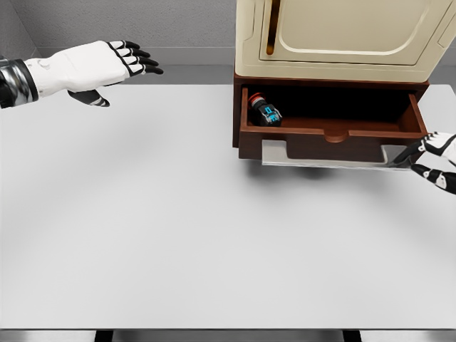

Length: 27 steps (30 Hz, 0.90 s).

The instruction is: Put the switch into the drawer with left arm, and close the drawer with right arm

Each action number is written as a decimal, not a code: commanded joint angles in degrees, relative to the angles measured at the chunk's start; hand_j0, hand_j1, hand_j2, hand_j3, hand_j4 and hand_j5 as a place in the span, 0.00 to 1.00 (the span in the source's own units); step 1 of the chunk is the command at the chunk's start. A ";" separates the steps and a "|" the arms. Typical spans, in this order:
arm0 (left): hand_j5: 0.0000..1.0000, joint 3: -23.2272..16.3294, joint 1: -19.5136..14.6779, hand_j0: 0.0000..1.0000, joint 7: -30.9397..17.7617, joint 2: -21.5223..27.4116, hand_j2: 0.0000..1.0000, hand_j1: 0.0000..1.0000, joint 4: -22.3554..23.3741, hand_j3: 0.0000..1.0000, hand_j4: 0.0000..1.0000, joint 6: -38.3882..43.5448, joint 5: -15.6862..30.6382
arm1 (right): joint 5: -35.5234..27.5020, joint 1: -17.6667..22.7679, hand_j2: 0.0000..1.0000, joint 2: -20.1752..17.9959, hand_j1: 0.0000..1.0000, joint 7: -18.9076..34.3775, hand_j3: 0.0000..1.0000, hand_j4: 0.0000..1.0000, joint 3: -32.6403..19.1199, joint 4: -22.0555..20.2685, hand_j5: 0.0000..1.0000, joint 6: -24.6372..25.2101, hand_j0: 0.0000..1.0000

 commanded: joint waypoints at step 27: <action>1.00 0.21 0.09 1.00 0.03 1.37 1.00 1.00 0.19 1.00 1.00 0.09 0.17 | 0.14 -8.70 0.53 3.40 0.53 0.07 0.53 0.53 4.51 4.11 0.53 0.04 0.53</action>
